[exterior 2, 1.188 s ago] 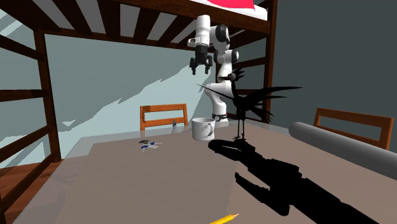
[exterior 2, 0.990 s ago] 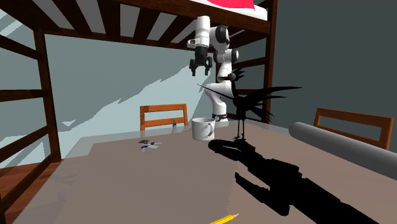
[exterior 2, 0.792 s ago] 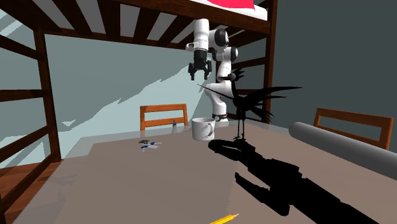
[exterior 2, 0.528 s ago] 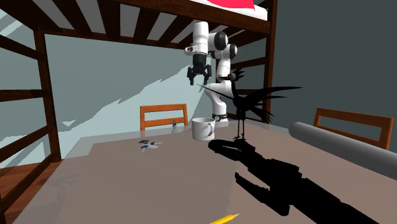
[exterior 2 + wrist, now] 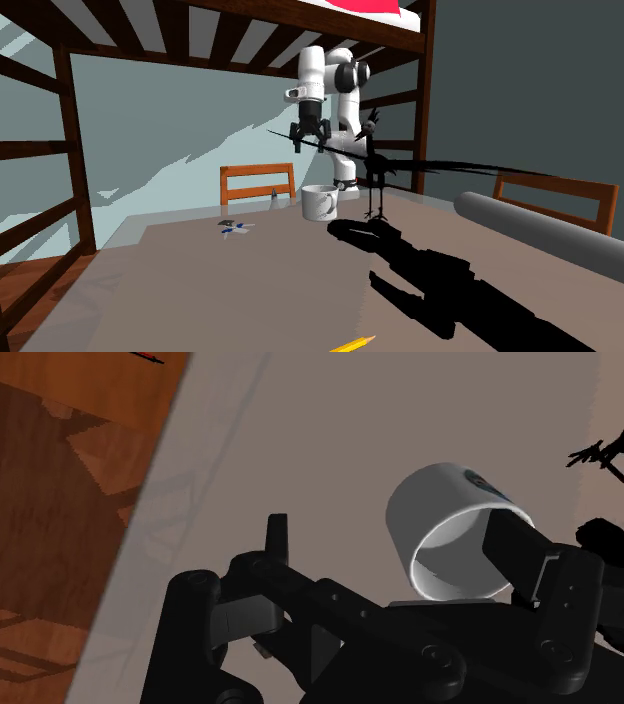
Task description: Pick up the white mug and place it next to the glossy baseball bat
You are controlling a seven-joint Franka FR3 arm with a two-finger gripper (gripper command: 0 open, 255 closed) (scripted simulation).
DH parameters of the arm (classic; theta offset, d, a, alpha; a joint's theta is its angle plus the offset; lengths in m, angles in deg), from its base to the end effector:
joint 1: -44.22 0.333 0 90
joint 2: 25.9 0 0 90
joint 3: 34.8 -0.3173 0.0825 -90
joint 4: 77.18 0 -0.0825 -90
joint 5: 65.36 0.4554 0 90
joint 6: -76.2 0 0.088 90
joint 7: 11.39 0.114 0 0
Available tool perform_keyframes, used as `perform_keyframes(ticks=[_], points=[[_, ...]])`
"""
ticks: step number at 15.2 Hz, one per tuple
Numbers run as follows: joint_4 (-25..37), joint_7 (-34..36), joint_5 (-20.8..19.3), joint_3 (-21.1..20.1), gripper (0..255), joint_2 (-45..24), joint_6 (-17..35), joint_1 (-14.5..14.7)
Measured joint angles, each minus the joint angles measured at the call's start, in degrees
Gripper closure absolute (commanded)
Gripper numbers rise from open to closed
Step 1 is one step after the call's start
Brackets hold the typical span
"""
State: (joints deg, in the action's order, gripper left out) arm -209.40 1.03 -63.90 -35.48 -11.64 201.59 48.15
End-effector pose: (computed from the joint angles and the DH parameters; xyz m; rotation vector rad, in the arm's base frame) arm 0.5429 0.0449 0.4185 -3.0891 0.2320 -0.1946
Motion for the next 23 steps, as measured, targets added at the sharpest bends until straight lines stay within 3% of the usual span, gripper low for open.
perform_keyframes(ticks=[10,17,23], points=[[11.8,0.9,1.3,-1.3,0,-20.7,9.8,1.3],[12.1,1.2,1.3,-1.5,0,-25.8,14.7,1.6],[12.2,1.2,1.3,-1.5,0,-26.5,15.3,1.6]])
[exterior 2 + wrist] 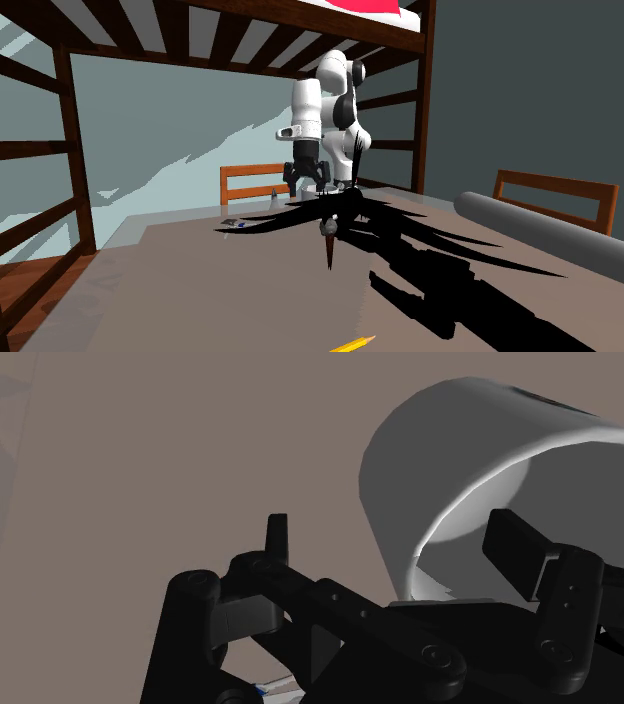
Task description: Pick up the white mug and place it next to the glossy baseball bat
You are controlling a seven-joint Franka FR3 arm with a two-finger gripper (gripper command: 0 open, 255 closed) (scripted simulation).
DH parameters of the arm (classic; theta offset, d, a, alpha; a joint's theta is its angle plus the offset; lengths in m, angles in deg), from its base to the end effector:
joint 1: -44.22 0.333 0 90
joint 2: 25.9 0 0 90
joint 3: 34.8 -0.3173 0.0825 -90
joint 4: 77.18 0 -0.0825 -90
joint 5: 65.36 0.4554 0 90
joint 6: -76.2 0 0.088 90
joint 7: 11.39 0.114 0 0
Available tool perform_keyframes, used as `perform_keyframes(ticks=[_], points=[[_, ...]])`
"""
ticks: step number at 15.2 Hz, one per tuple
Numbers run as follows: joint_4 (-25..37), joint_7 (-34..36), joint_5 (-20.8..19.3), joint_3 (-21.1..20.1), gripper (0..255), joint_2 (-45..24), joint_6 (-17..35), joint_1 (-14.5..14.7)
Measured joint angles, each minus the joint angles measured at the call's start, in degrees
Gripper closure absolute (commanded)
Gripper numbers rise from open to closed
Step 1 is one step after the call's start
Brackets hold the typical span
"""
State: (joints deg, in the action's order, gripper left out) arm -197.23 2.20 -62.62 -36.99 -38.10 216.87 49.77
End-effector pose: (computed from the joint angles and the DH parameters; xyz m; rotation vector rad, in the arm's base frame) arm 0.6381 0.0868 0.2808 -3.0597 0.2119 -0.2102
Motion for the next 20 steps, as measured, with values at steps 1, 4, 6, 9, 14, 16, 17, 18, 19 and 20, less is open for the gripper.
perform_keyframes(ticks=[1,4,6,9,14,16,17,18,19,20], points=[[0.0,0.0,0.0,0.0,0,0.0,0.0,0.0],[0.0,0.0,0.0,0.0,255,0.0,0.0,0.0],[0.0,0.0,0.0,0.0,255,0.0,0.0,0.0],[0.0,0.0,0.0,0.0,255,0.0,0.0,0.0],[0.1,0.0,0.0,0.0,255,0.7,-0.8,0.0],[0.8,0.0,0.0,0.0,255,1.3,-2.1,-0.1],[1.1,0.0,0.0,0.1,255,1.7,-2.8,-0.1],[1.6,0.2,-0.1,0.0,255,2.0,-3.5,0.0],[1.7,0.1,0.0,0.0,255,2.5,-4.1,-0.1],[1.9,0.1,-0.1,0.0,255,2.9,-4.8,-0.1]])
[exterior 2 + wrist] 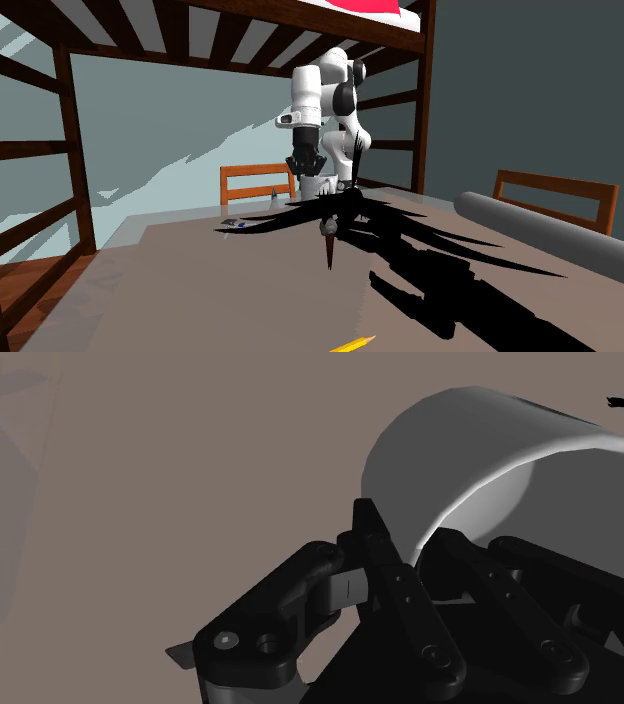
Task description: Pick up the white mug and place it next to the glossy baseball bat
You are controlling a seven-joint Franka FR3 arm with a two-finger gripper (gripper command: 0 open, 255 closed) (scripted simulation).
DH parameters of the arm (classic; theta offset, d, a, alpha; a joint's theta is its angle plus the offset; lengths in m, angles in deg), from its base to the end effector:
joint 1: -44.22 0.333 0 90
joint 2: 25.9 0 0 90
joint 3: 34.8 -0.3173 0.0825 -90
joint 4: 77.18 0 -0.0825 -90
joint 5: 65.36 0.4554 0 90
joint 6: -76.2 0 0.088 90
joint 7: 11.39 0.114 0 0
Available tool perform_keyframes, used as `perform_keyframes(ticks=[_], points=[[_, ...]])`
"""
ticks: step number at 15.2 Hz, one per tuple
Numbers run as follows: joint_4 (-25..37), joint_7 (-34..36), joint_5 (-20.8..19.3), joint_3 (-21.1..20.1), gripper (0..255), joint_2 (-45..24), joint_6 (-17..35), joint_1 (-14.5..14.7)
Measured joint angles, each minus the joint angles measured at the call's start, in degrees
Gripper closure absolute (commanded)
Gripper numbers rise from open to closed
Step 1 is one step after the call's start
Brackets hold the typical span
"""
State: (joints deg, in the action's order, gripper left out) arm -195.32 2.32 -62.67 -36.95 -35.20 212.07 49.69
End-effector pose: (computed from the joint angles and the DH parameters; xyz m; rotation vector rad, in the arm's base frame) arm 0.6424 0.0865 0.3217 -3.0594 0.2122 -0.2104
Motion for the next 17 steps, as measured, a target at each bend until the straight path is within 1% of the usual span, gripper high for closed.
perform_keyframes(ticks=[4,17], points=[[1.0,0.2,-0.1,0.0,255,1.8,-2.9,0.0],[7.1,0.5,-0.2,0.0,255,5.1,-12.3,0.0]])
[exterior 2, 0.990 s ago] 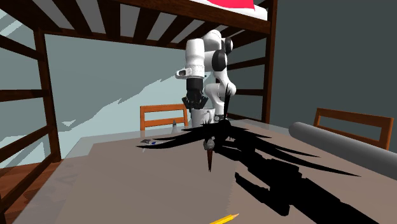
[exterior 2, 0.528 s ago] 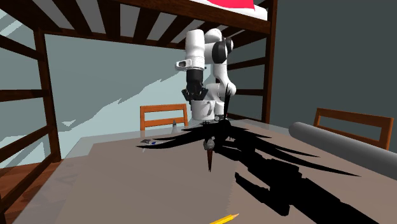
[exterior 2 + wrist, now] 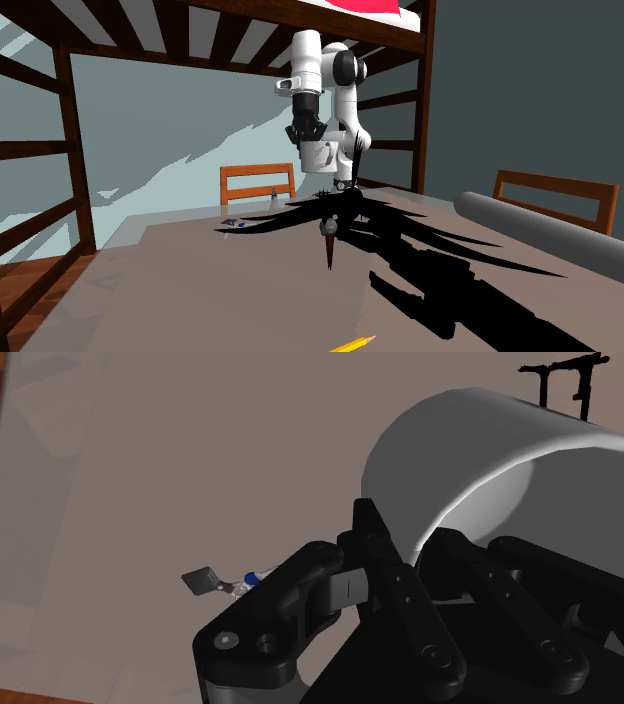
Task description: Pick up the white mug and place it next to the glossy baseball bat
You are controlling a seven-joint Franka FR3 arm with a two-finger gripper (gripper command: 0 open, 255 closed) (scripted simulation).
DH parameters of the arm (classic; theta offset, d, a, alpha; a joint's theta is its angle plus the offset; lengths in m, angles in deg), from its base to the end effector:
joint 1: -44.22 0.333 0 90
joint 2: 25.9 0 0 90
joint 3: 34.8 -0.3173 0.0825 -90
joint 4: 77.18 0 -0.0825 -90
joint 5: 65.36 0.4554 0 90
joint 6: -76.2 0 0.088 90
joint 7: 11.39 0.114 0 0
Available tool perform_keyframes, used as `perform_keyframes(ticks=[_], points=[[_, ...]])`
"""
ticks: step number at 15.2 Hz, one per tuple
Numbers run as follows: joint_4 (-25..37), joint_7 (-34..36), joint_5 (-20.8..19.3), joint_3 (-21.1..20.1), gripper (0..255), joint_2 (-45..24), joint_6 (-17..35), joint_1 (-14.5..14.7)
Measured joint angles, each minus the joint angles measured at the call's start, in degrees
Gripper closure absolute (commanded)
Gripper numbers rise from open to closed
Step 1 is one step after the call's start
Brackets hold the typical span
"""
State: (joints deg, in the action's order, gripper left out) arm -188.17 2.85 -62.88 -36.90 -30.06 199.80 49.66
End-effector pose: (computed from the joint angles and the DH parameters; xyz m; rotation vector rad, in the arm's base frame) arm 0.6505 0.0878 0.4249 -3.0595 0.2122 -0.2108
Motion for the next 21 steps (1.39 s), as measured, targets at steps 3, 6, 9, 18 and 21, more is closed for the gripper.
perform_keyframes(ticks=[3,6,9,18,21], points=[[1.5,0.0,0.0,0.0,255,0.7,-2.2,0.0],[1.8,1.8,-0.3,-0.7,255,1.4,-3.2,0.8],[0.7,5.5,-1.0,-2.4,255,2.0,-2.6,2.7],[1.2,18.4,-3.3,-8.1,255,1.8,-2.7,8.9],[2.0,22.9,-4.2,-10.0,255,1.4,-3.2,11.0]])
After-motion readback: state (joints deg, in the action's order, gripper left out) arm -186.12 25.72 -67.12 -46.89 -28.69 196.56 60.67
